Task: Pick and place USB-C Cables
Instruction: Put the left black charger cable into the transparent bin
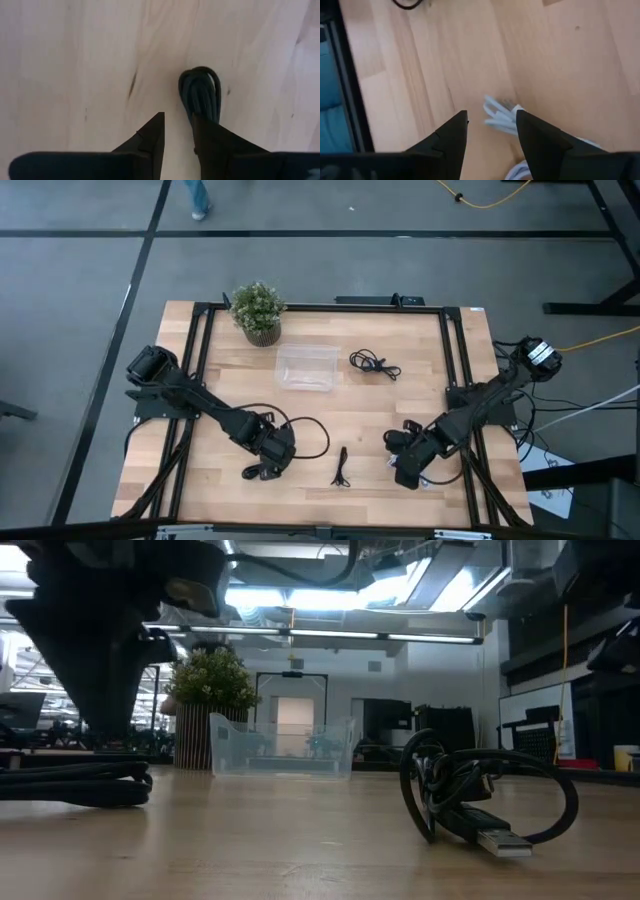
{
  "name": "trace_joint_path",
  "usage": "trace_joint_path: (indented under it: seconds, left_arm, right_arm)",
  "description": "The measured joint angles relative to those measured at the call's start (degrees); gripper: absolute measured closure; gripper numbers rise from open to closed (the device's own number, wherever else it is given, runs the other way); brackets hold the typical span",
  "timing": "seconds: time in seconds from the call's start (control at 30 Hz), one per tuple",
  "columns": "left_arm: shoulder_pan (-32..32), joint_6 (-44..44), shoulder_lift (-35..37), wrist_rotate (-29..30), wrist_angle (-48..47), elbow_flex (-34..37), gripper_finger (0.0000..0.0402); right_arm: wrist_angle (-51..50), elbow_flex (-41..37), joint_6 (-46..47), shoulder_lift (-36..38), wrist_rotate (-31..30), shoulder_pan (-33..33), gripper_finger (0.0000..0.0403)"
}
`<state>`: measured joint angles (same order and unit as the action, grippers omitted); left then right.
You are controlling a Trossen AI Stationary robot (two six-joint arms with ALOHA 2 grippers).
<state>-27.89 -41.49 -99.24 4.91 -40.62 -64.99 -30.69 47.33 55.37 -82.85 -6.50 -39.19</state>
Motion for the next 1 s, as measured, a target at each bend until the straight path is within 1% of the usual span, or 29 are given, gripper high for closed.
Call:
trace_joint_path:
  seconds: [0.23, 0.47, 0.63, 1.0]
  left_arm:
    - [-3.27, -9.73, -0.07, 0.31, 1.86, 0.02, 0.0308]
    - [-8.28, -17.44, -0.99, 0.69, 1.4, 0.02, 0.0308]
    - [-9.06, -18.4, -3.51, 0.93, 1.25, -0.01, 0.0308]
    - [-6.5, -19.94, -7.35, -0.43, 1.05, -0.21, 0.0308]
  right_arm:
    - [0.81, 0.0, 3.46, 0.0, -2.77, -1.7, 0.0228]
    - [1.27, 0.0, 6.06, 0.0, -2.98, -3.63, 0.0228]
    - [2.29, 0.0, 6.04, 0.0, -2.98, -4.97, 0.0228]
    - [2.22, 0.0, 3.93, 0.0, -2.74, -5.06, 0.0228]
